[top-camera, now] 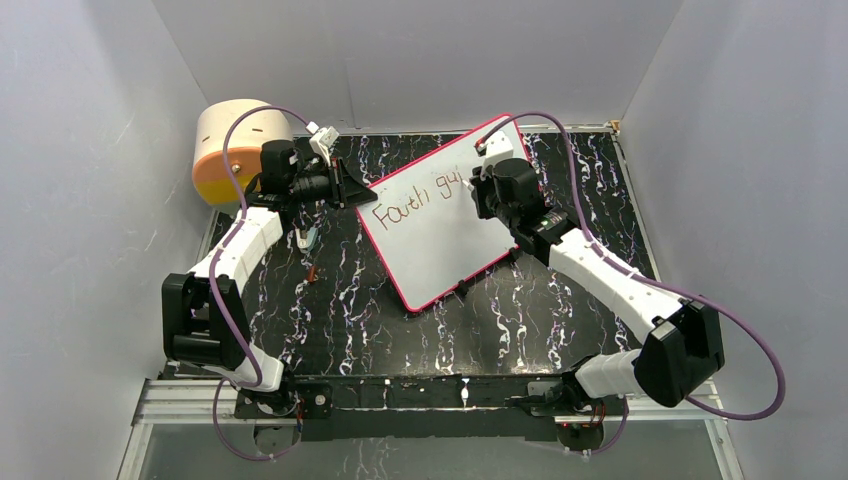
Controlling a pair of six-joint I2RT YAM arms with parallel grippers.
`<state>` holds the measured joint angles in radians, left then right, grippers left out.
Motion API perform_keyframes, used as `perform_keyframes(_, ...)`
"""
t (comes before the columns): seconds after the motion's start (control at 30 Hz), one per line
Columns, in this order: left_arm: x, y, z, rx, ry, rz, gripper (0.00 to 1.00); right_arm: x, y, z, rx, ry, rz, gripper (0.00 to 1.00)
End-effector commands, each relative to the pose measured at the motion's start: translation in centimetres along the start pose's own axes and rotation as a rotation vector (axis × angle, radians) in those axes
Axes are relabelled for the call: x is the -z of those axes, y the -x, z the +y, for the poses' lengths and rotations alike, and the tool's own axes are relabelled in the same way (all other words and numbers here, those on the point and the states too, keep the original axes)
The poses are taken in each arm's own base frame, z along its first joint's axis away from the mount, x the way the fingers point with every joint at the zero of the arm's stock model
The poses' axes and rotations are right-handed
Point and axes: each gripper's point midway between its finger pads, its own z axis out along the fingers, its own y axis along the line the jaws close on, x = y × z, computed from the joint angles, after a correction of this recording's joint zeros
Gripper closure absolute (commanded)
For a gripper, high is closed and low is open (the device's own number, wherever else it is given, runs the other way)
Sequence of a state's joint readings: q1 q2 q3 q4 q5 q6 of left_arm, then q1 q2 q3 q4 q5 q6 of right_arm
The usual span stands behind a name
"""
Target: Write a sentence on the whiteboard
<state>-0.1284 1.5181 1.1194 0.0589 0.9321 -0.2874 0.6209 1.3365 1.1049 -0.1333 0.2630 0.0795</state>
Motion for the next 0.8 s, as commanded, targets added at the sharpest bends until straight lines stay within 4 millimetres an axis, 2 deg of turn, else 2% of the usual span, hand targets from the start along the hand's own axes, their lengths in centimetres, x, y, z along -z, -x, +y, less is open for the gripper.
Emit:
perform_keyframes(0.0,-0.9,-2.7,2.1,0.046,0.081,0.076,1.0,1.3,2.3,-0.5,-0.026,-0.012,-0.069,1.0)
perform_keyframes(0.2,-0.9,-2.8,2.2,0.046,0.085,0.078,1.0,2.1,3.8,-0.9,-0.038,-0.025,-0.148,1.0)
perform_keyframes(0.43,-0.9,-2.8,2.2,0.048,0.086,0.079,1.0,1.8,4.2,-2.1,-0.043,-0.044,-0.16,1.0)
perform_keyframes(0.73,-0.9,-2.8,2.2,0.047,0.088,0.078,1.0,1.3,4.7,-1.9,-0.037,0.007,-0.174,1.0)
perform_keyframes(0.77,-0.9,-2.8,2.2,0.048,0.088,0.078,1.0,1.3,5.2,-1.7,-0.039,0.016,-0.196,1.0)
